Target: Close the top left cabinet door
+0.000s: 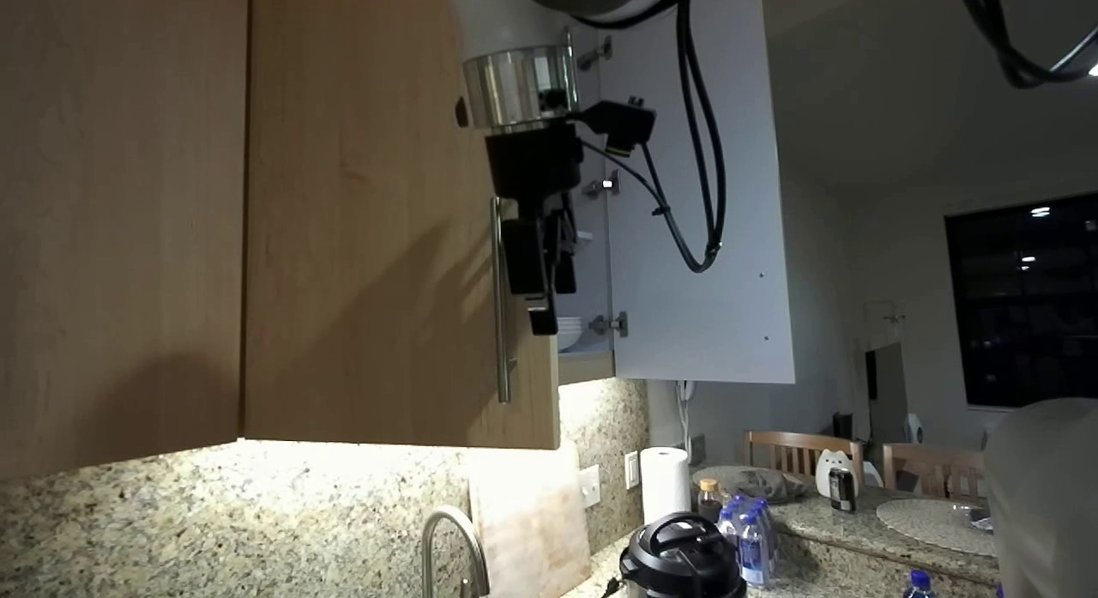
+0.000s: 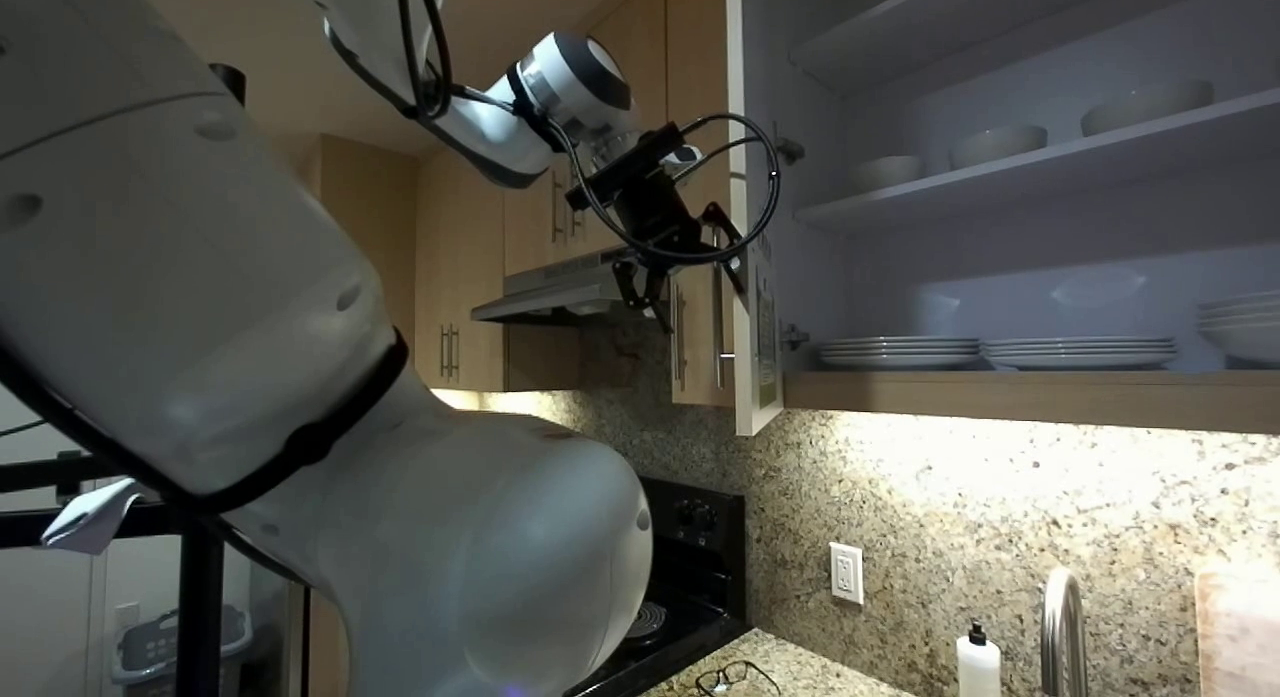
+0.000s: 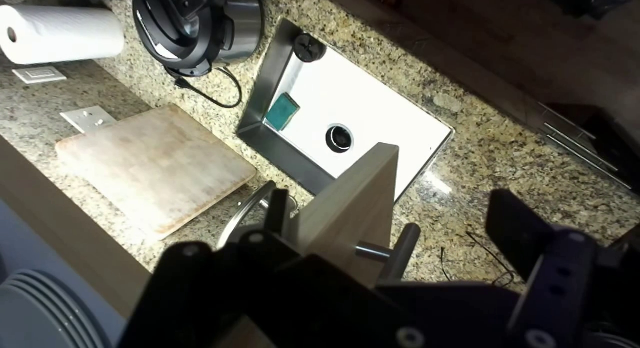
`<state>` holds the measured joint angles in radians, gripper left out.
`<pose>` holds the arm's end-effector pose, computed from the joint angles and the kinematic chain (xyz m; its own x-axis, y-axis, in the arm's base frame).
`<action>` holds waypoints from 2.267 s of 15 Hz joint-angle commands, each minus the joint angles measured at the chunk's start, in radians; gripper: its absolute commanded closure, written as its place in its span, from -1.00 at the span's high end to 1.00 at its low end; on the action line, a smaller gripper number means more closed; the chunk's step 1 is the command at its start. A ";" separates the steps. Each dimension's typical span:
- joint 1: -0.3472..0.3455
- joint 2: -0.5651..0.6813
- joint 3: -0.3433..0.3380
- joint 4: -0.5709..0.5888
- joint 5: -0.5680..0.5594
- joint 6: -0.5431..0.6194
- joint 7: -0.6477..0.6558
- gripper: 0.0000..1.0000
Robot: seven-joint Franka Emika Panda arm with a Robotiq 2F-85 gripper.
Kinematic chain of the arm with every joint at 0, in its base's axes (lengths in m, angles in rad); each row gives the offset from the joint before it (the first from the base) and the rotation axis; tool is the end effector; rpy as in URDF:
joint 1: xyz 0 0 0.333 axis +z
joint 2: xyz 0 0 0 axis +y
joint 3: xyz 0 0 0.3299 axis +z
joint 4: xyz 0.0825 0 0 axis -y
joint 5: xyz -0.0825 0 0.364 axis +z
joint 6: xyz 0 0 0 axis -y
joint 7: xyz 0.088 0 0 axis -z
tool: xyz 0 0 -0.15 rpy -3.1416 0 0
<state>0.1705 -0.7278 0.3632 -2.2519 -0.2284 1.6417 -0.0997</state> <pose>0.2720 0.1623 0.5887 0.8409 0.5403 0.0310 0.4693 -0.7565 0.4555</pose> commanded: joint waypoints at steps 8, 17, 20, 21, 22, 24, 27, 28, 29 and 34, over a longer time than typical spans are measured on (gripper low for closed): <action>-0.029 0.114 -0.117 0.118 -0.001 -0.021 0.007 1.00; -0.049 0.158 -0.178 0.180 0.023 -0.024 0.014 1.00; -0.056 0.203 -0.239 0.247 0.076 0.013 0.068 1.00; -0.057 0.209 -0.250 0.261 0.095 0.023 0.075 1.00; -0.058 0.218 -0.247 0.269 0.103 0.037 0.096 1.00; -0.065 0.208 -0.267 0.254 0.112 0.066 0.103 1.00; -0.070 0.212 -0.275 0.256 0.118 0.084 0.125 1.00; -0.070 0.209 -0.277 0.250 0.118 0.091 0.129 1.00; -0.071 0.205 -0.278 0.245 0.115 0.098 0.135 1.00; -0.072 0.185 -0.260 0.219 0.101 0.131 0.154 1.00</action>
<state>0.1114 -0.5148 0.0844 -1.9931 -0.1389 1.7315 0.0193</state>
